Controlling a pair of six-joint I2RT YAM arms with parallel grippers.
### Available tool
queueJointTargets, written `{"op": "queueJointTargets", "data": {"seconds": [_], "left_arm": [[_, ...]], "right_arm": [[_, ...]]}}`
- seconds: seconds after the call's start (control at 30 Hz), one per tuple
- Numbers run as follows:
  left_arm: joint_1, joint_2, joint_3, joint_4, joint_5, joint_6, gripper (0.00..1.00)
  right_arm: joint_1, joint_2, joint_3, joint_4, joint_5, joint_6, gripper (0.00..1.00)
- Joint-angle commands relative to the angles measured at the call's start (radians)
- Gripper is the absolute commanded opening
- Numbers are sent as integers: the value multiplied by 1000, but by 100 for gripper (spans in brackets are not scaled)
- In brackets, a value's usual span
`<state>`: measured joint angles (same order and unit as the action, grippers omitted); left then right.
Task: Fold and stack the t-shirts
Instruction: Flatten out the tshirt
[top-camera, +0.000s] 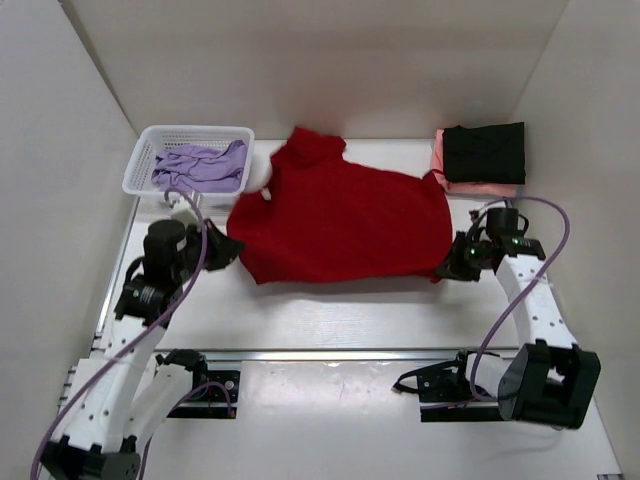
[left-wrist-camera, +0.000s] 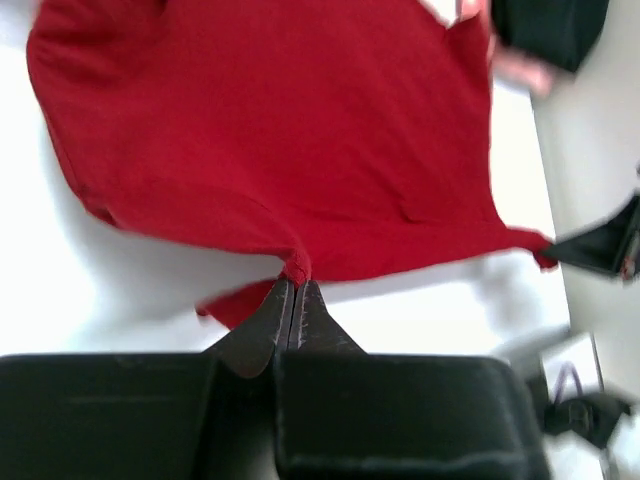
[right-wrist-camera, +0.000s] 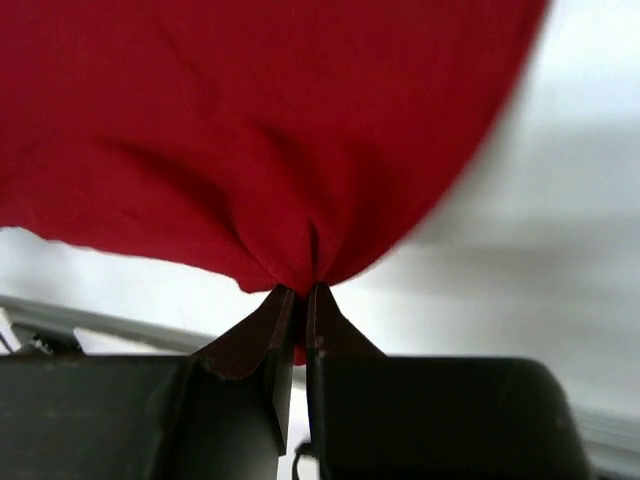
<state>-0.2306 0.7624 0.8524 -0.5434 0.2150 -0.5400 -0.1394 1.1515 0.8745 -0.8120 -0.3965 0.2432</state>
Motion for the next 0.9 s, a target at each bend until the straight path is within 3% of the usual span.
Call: {"op": "queueJointTargets", "data": {"seconds": [0.0, 0.23, 0.4, 0.63, 0.77, 0.87], "left_arm": [[-27, -115, -88, -139, 84, -35, 0], [-7, -235, -210, -253, 118, -89, 0], [3, -152, -194, -178, 75, -75, 0], [51, -49, -49, -155, -58, 8, 0], [40, -43, -50, -205, -26, 20, 0], [39, -96, -67, -204, -74, -3, 0]], "right_arm": [[-35, -58, -87, -80, -42, 16, 0], [-69, -91, -164, -268, 22, -13, 0], [-71, -110, -212, -317, 47, -18, 0], [-72, -82, -43, -443, 227, -4, 1], [-88, -26, 64, -455, 374, 19, 0], [-106, -19, 118, -434, 351, 21, 0]]}}
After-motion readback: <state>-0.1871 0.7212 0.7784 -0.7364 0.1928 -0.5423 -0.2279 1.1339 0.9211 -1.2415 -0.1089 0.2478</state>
